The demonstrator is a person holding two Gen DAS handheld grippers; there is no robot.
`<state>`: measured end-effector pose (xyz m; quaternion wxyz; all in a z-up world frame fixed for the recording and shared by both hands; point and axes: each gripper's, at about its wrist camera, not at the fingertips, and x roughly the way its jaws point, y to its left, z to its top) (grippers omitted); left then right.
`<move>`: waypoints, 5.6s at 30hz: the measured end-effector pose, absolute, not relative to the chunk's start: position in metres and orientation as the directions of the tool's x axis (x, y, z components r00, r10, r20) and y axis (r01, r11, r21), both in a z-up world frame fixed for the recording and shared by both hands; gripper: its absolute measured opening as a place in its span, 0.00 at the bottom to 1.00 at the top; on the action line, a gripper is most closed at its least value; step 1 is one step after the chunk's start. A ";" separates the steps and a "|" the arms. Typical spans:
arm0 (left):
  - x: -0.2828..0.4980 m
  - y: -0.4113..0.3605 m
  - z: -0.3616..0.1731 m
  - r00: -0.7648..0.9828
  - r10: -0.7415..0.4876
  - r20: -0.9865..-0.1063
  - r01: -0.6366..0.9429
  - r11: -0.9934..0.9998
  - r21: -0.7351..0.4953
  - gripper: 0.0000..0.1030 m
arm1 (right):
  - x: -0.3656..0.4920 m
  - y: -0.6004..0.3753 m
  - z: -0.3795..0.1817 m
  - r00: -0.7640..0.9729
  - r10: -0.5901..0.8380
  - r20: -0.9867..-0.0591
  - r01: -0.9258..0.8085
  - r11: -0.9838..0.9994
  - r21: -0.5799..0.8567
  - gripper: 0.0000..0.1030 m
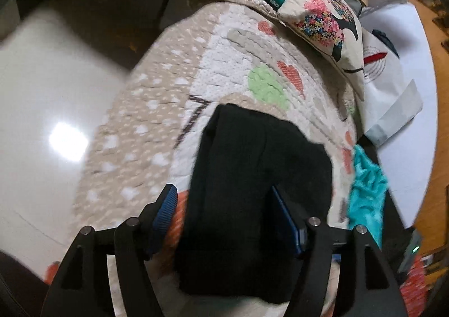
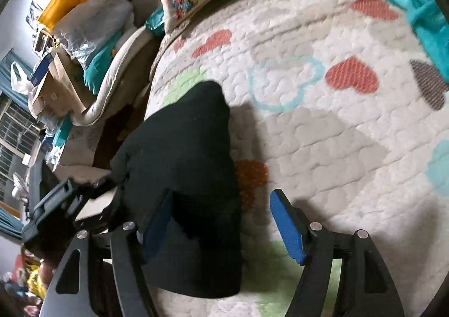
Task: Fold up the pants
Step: 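Lower the folded pants onto the quilt and open both tools, then pull both tools back from the folded black pants bundle, then grasp the pants bundle edge with the left tool while the right tool grasps beside it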
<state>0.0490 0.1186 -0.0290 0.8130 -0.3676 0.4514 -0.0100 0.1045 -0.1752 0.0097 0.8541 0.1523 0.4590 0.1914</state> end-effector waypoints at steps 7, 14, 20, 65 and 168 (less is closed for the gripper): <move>0.012 0.101 0.006 0.627 -0.192 -0.755 -0.296 0.837 -0.459 0.65 | 0.093 -0.210 0.013 0.540 0.478 -0.693 -0.102 0.854 0.510 0.74; -0.016 0.051 0.054 0.683 -0.067 -0.728 -0.223 0.929 -0.294 0.66 | 0.071 -0.204 0.026 0.598 0.423 -0.681 -0.137 0.891 0.433 0.74; -0.037 0.018 0.072 0.706 0.006 -0.708 -0.192 0.964 -0.183 0.66 | 0.044 -0.196 0.035 0.655 0.354 -0.667 -0.180 0.931 0.317 0.74; -0.089 -0.035 0.095 0.760 0.095 -0.643 -0.135 0.991 -0.012 0.69 | -0.001 -0.197 0.046 0.729 0.282 -0.624 -0.197 0.959 0.203 0.74; 0.186 0.039 -0.025 0.601 -0.511 -0.615 -0.100 0.716 -0.691 0.60 | 0.245 -0.166 0.020 0.532 0.482 -0.696 -0.268 0.876 0.401 0.48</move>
